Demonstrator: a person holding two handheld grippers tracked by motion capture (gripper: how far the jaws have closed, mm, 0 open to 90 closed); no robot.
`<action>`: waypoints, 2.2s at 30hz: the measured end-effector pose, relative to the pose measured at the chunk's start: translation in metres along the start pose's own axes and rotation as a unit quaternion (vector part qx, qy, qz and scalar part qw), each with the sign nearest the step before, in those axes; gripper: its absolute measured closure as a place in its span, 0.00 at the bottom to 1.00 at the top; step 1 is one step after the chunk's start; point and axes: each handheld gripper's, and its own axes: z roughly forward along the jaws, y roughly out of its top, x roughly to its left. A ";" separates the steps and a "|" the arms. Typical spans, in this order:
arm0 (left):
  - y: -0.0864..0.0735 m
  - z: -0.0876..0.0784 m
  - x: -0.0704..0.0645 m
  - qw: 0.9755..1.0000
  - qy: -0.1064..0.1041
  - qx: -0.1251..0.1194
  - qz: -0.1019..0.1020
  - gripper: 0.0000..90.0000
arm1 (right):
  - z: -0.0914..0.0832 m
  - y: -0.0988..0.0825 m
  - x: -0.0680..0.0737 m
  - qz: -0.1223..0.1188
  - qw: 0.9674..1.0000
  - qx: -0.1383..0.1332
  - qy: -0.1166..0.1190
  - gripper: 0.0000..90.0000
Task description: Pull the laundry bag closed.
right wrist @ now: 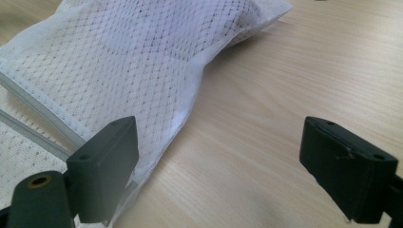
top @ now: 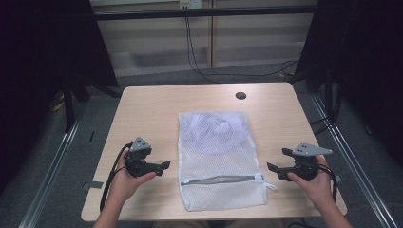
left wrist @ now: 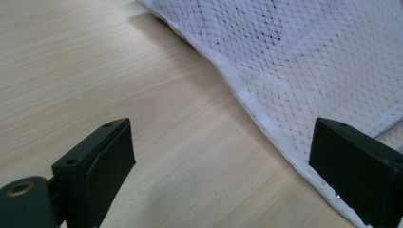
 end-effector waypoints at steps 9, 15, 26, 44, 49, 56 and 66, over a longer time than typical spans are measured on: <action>-0.001 0.000 -0.002 1.000 -0.004 0.005 -0.004 0.08 | 0.002 0.002 0.000 -0.008 1.000 -0.001 0.000 0.14; -0.002 -0.001 -0.003 1.000 -0.008 0.008 -0.009 0.08 | 0.005 0.004 0.003 -0.015 1.000 0.001 0.003 0.14; -0.002 -0.003 -0.003 1.000 -0.008 0.008 -0.009 0.08 | 0.004 0.014 0.011 -0.009 1.000 -0.018 0.019 0.17; -0.004 -0.006 -0.002 1.000 -0.010 0.009 -0.017 0.08 | 0.028 0.046 0.055 -0.045 0.996 0.000 0.071 0.22; -0.004 -0.007 -0.003 1.000 -0.010 0.008 -0.016 0.09 | 0.037 0.052 0.069 -0.048 0.996 0.005 0.080 0.22; -0.005 -0.006 -0.004 1.000 -0.014 0.014 -0.012 0.09 | 0.049 0.062 0.087 -0.057 0.993 0.013 0.102 0.24; -0.005 -0.008 -0.003 1.000 -0.011 0.009 -0.016 0.09 | 0.075 0.074 0.122 -0.072 0.986 0.018 0.146 0.26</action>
